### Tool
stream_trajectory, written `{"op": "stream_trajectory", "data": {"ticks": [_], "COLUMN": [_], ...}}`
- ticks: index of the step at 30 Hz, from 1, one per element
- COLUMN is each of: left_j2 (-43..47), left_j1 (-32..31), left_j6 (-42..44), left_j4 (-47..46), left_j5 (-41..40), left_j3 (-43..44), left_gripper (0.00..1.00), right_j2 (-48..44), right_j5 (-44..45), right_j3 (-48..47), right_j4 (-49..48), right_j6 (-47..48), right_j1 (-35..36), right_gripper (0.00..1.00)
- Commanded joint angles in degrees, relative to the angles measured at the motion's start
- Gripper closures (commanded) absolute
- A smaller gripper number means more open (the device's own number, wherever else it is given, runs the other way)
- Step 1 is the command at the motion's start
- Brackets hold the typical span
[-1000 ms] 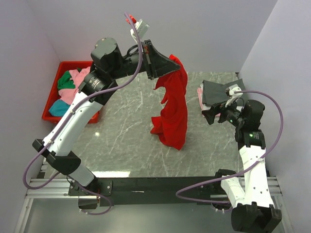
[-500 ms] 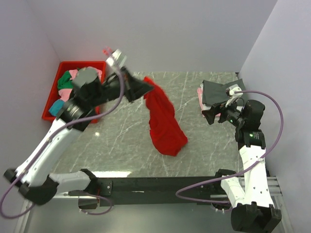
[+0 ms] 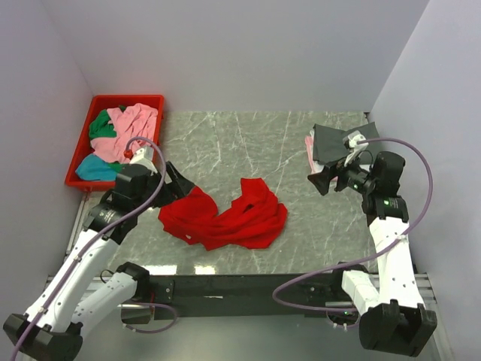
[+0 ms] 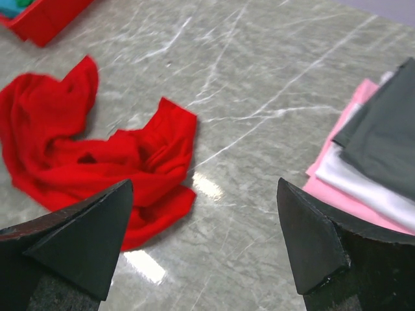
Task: Fold and stack the t-shirts
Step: Move the tshirt to the center of the board, then flatten the tshirt out
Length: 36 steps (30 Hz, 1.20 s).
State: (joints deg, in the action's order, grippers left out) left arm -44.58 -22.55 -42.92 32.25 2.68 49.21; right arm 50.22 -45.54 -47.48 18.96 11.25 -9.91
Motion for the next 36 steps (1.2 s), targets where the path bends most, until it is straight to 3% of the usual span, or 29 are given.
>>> {"op": "stream_trajectory", "data": {"ticks": [1,5,9,14,19,28,36], "left_j2": [0.28,1.95,-1.38,-4.47,-1.13,5.20,1.08], "left_j1": [0.31,0.31,0.31,0.31,0.31,0.40,0.48], "left_j6": [-0.86,5.72,8.20,5.40,2.66,2.49,3.97], "left_j4": [2.65,-4.02,-8.68,-14.57,-18.63,-14.67,-18.70], "left_j5": [-3.74,4.42,5.15,5.05,3.57,-4.07,-5.93], "left_j3": [1.24,0.63,-1.56,-7.45,-14.66,-18.01,-16.26], "left_gripper": [0.12,0.10,0.10,0.17,0.17,0.12,0.13], "right_j2": [0.93,3.56,8.57,20.67,30.46,42.31,50.06], "right_j5": [-7.27,-11.77,0.25,7.04,13.89,14.77,15.66], "right_j3": [0.64,0.11,-5.49,-15.08,-22.65,-26.60,-32.41], "right_j4": [2.38,7.66,14.16,19.95,24.20,21.73,24.72], "right_j6": [5.35,17.21,25.56,30.67,36.65,41.75,41.84], "right_j1": [0.33,3.75,17.34,24.93,35.81,42.25,44.36], "right_gripper": [0.04,0.05,0.07,0.10,0.18,0.21,0.29]}}
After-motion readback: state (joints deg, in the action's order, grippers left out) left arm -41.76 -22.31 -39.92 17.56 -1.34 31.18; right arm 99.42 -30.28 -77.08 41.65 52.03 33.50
